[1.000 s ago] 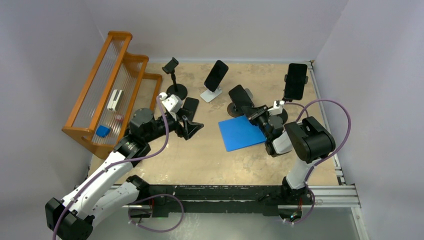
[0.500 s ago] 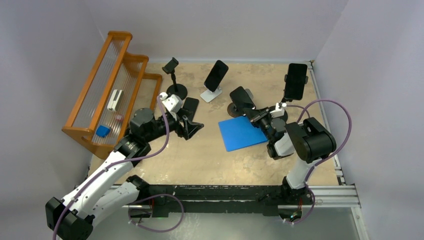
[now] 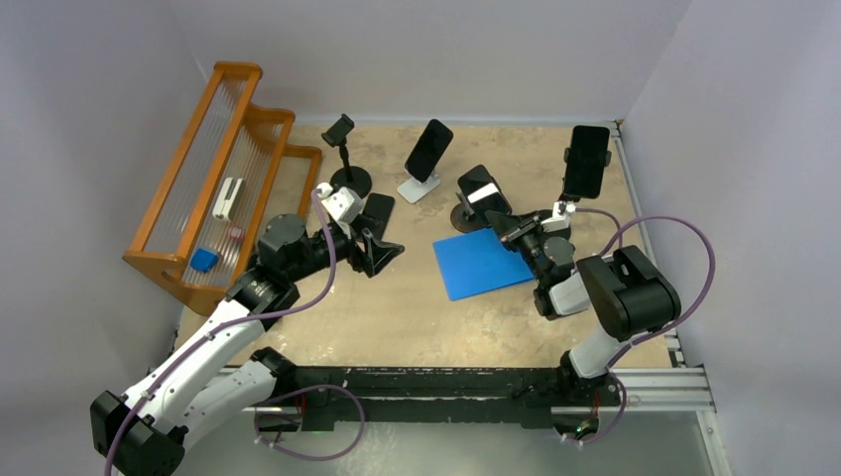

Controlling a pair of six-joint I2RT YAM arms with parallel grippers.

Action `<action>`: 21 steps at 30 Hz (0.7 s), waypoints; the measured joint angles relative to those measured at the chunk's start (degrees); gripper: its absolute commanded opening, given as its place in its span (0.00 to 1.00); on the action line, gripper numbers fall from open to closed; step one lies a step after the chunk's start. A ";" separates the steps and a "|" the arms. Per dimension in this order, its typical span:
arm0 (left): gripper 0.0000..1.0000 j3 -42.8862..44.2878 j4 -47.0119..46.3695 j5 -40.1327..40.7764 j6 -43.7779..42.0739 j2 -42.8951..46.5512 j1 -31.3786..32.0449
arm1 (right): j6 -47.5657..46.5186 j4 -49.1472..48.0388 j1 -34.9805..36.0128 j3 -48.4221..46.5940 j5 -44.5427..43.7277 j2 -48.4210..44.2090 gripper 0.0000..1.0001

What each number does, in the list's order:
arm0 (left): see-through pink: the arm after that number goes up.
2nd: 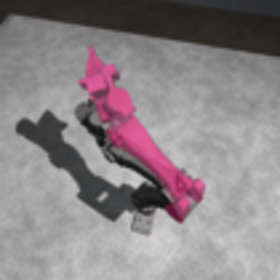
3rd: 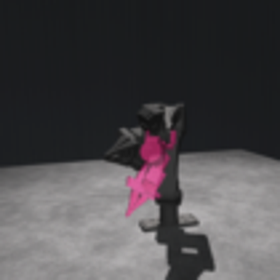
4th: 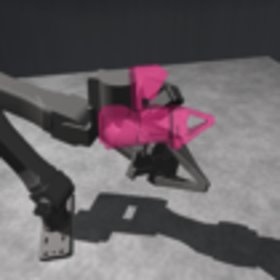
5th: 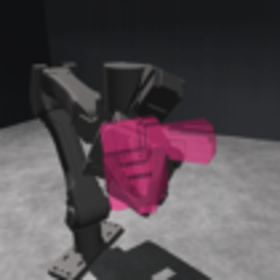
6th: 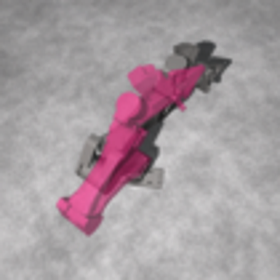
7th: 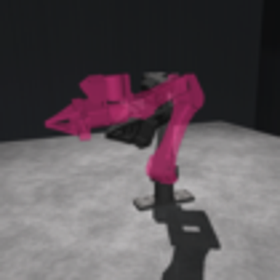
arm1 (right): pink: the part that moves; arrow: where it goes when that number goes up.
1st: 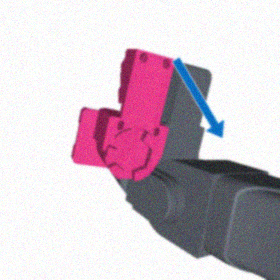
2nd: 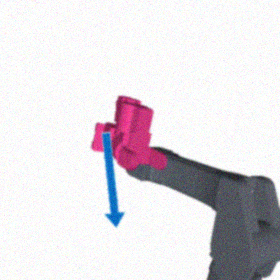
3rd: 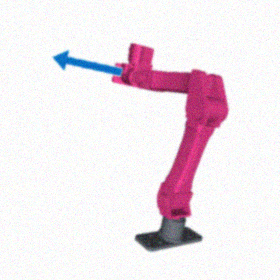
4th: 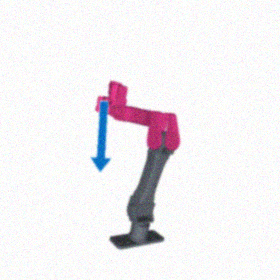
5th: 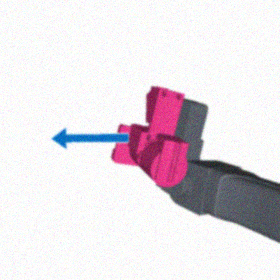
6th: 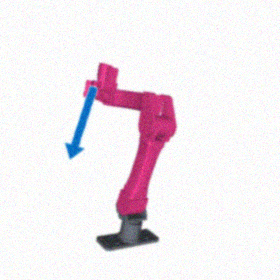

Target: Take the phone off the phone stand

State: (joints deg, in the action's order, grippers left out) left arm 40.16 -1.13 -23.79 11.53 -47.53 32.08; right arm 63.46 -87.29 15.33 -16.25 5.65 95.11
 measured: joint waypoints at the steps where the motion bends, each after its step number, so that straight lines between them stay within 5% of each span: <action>1: 0.68 0.00 0.00 0.00 0.00 0.00 0.00 | -0.02 -0.04 0.00 0.11 -0.02 -0.31 0.00; 21: 0.69 0.02 -0.04 1.11 0.07 0.94 0.00 | -2.45 5.66 0.00 4.50 1.33 -18.95 0.00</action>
State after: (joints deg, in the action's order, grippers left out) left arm 40.18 -1.17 -22.68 11.60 -46.59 32.08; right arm 61.01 -81.62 15.33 -11.75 6.98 76.16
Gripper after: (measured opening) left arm 0.688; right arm 0.149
